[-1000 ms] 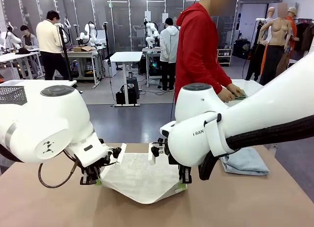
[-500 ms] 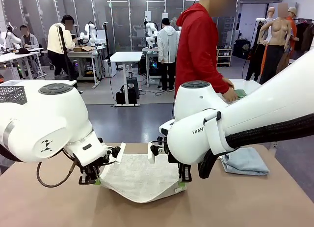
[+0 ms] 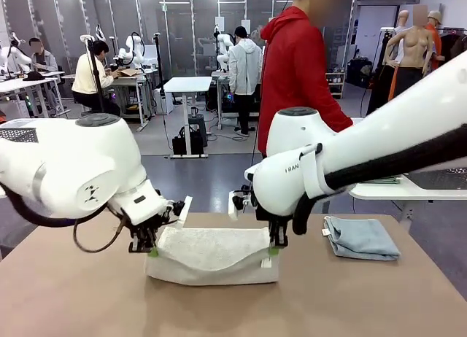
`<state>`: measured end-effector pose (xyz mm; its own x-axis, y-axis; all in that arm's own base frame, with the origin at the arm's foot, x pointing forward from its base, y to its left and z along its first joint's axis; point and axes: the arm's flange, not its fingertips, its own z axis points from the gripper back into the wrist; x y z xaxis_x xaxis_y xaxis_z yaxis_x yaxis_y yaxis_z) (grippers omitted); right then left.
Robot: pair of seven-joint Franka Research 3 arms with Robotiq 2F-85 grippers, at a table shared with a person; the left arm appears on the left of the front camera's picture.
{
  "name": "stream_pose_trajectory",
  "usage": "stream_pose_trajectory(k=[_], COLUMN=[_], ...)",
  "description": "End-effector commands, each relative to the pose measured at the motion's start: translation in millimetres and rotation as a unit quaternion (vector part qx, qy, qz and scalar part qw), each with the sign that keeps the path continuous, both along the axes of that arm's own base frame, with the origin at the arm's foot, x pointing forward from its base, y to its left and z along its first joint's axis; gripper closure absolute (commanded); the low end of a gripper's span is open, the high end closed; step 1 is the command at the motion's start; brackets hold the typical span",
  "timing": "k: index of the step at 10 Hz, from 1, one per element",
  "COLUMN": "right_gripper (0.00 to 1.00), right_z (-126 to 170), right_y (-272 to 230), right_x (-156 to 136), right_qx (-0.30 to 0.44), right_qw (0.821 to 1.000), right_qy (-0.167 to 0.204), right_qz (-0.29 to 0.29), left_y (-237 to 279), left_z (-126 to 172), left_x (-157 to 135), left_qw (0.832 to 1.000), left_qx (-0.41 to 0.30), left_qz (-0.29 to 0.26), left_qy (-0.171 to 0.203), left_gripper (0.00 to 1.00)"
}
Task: Fold the towels and place them in the basket.
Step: When a person lays out a Towel with hook on the table, fold it in half twice.
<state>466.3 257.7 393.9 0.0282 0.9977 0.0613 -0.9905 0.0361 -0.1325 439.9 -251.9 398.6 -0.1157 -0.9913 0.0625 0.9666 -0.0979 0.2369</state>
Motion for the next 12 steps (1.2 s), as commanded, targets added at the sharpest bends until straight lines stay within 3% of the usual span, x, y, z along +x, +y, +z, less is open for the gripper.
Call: stream_pose_trajectory(k=[1,5,12], right_gripper=[0.93,0.93,0.93], right_z=[2,-2,-31], right_y=[3,8,-5], right_x=[36,89,139], right_qx=[0.007,0.002,-0.008], right_qw=[0.999,0.999,0.999], right_qy=[0.018,0.023,0.015], right_qz=[0.033,0.038,0.045], left_y=[-6,-4,11], left_z=[5,4,-31], left_x=[36,89,138], left_qw=[1.0,1.0,0.998], left_qx=[0.001,0.008,-0.017], left_qz=[-0.014,0.016,0.037], left_qy=[0.022,0.02,0.043], left_gripper=[0.94,0.94,0.94])
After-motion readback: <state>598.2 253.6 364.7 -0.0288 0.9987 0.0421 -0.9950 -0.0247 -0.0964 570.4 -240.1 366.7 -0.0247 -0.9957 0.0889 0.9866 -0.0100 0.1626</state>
